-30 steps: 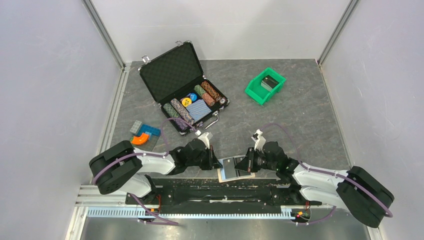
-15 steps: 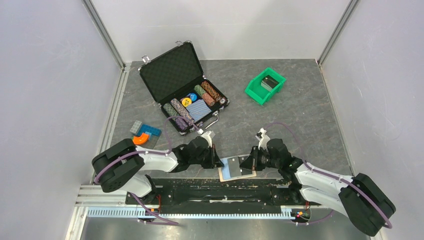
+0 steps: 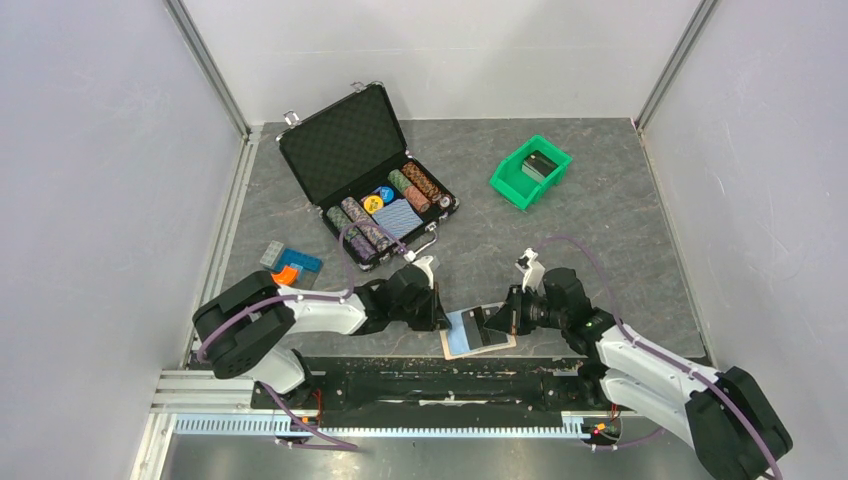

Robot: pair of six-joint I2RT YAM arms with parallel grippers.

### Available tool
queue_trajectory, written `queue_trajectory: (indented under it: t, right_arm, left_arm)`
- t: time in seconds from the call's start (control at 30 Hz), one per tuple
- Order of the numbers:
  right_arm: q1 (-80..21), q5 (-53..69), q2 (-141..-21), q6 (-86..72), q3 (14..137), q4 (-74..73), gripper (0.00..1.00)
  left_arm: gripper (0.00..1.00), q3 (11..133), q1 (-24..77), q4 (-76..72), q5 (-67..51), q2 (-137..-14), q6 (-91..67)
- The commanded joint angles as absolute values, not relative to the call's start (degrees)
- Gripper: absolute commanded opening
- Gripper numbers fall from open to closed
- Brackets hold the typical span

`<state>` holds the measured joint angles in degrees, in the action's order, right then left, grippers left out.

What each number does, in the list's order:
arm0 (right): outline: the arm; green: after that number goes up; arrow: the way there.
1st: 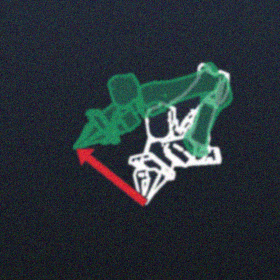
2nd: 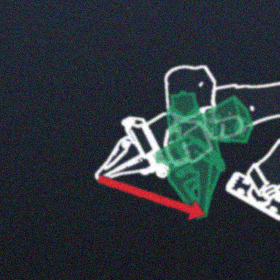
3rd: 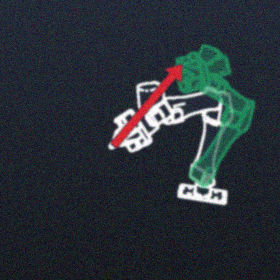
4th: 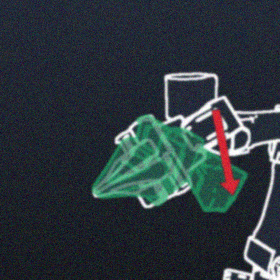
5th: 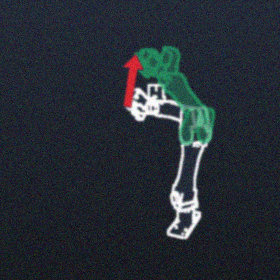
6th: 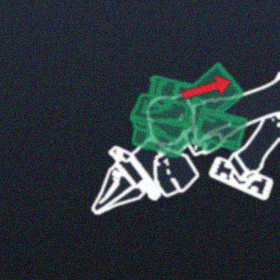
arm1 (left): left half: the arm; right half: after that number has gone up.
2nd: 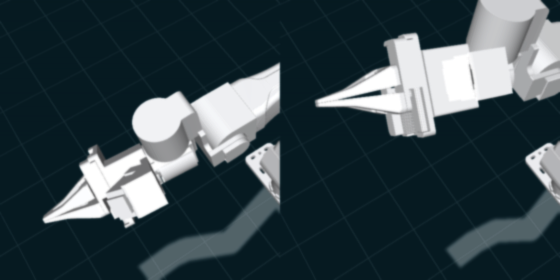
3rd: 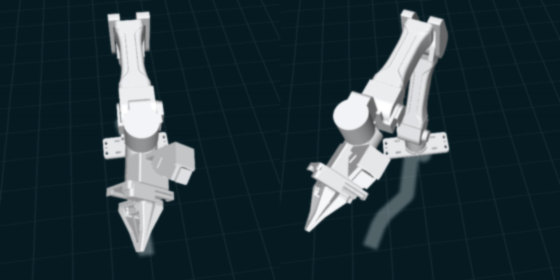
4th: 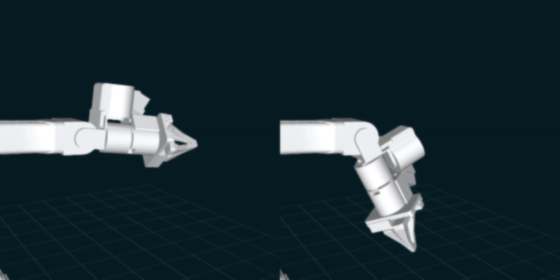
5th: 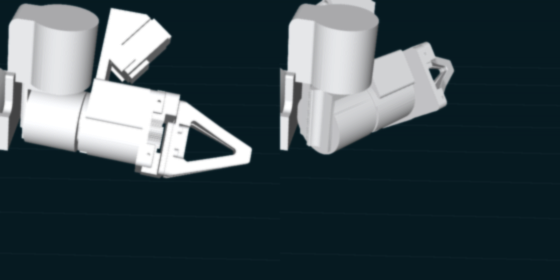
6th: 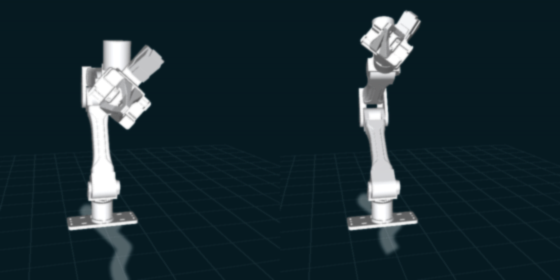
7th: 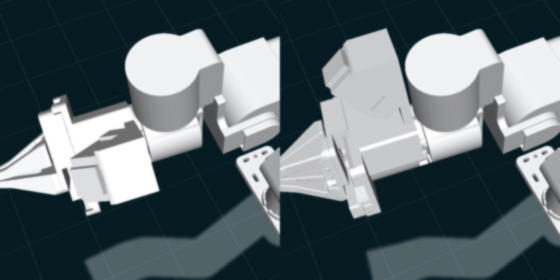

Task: Take the credit cards out of the card holder
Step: Remove the credit card from the card holder.

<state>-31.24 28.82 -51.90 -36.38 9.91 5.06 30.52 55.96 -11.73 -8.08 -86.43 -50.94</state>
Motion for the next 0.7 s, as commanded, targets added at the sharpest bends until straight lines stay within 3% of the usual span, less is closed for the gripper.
queue_trajectory:
  t: [0.0, 0.17, 0.37, 0.67]
  right_arm:
    - [-31.03, 32.75, -48.86, -36.95, 10.83, 7.79, 0.00]
    - [-30.78, 32.18, -49.28, -39.52, 9.34, 9.94, 0.00]
    - [-29.97, 20.07, -45.40, -33.40, 18.19, -6.14, 0.00]
    - [-29.26, 15.16, -44.76, -26.88, 25.48, -16.28, 0.00]
  left_arm:
    - [0.06, 31.52, 55.87, -6.66, -4.25, -88.49, -46.89]
    - [0.06, 34.57, 55.70, -5.74, -3.16, -90.81, -44.28]
    - [0.07, 40.94, 55.32, -0.35, -3.09, -89.49, -41.80]
    - [0.29, 51.50, 55.20, 11.04, -4.63, -86.68, -36.70]
